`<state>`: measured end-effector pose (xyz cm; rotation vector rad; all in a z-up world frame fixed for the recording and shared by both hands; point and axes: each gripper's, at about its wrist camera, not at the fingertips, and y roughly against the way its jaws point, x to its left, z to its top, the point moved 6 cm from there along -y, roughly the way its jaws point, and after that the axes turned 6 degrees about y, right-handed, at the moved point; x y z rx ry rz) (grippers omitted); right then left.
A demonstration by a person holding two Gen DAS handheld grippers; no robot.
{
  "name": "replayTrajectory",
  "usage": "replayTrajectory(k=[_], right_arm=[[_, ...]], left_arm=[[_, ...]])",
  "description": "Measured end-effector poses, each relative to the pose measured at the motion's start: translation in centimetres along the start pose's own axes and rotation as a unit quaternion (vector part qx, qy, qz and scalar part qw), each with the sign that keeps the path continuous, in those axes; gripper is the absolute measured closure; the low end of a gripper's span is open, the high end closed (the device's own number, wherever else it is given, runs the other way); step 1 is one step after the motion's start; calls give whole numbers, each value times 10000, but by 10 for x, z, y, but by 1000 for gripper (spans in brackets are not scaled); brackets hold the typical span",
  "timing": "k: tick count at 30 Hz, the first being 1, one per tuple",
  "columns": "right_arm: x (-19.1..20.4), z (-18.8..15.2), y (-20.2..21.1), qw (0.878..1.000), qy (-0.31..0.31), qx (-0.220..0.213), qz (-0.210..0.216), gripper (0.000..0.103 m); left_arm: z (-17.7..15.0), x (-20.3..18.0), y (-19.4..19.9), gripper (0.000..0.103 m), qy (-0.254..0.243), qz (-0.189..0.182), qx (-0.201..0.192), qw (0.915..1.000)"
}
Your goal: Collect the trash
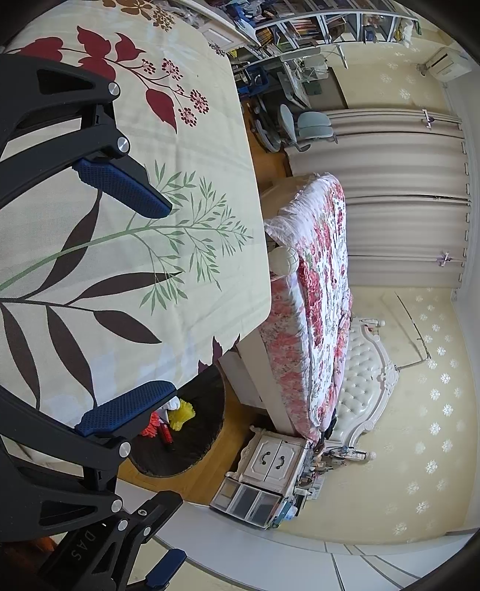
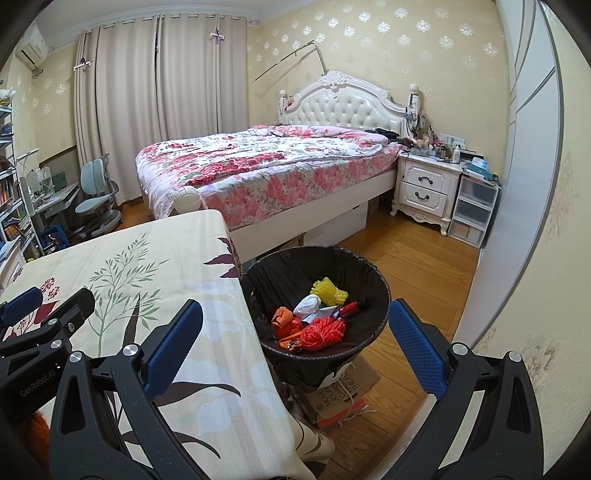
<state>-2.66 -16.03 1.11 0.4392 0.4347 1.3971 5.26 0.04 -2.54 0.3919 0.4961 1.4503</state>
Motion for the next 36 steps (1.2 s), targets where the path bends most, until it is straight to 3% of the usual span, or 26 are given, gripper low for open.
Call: replayTrajectory(k=[36], right_arm=[[0,-1,0,10000,21,-1,-7,5]], left_arm=[[2,-11,8,14,3,-122,-148,9998]])
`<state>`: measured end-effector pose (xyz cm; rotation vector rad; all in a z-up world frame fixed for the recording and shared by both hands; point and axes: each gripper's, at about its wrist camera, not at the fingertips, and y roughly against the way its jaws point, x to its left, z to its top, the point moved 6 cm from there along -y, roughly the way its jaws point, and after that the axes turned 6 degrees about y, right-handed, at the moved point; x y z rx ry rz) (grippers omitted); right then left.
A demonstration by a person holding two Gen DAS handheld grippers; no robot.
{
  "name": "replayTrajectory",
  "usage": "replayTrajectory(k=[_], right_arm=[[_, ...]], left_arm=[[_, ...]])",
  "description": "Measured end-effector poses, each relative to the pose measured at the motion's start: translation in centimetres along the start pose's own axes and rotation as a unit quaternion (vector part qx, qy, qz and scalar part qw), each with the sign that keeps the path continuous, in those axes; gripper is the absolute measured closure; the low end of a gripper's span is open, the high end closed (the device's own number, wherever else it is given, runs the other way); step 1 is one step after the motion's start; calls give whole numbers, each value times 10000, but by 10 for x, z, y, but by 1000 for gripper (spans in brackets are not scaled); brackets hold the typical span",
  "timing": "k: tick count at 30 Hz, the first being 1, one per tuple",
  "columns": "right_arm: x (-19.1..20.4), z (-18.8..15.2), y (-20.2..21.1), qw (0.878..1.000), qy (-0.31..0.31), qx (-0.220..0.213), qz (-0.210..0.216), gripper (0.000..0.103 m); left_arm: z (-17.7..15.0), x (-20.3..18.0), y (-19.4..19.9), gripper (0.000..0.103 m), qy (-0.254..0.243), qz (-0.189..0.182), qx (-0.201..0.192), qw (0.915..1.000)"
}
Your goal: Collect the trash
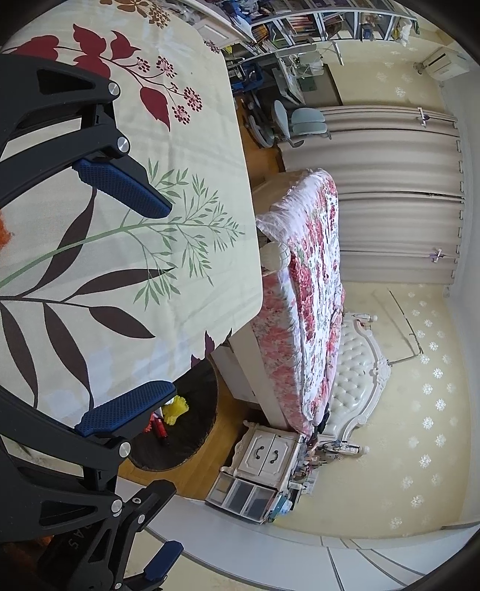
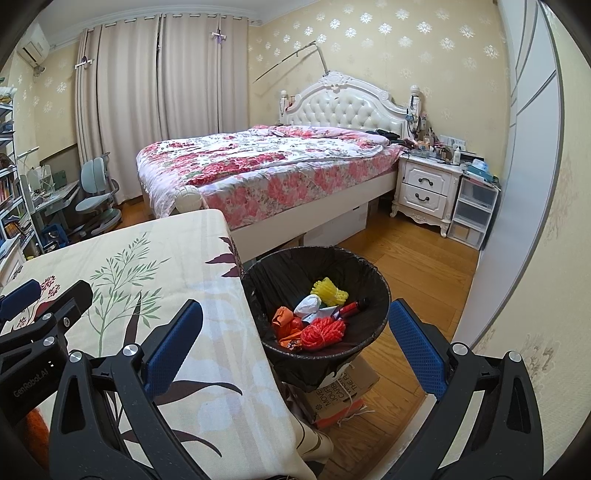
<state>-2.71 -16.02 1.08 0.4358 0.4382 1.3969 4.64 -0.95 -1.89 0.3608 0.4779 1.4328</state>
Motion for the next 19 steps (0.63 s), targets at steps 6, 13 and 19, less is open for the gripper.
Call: replayTrajectory(k=[6,13,19], right_arm=[[1,0,0,10000,-3,-5,-2,5],[9,3,-1,9999,89,11,78,5],[41,11,-14,9990,308,98,310,5]], left_arm=[[1,3,-1,14,43,-36,-20,10000],[2,14,-5,14,21,133,-95,9999],[1,52,-17,14,155,442,72,9989]])
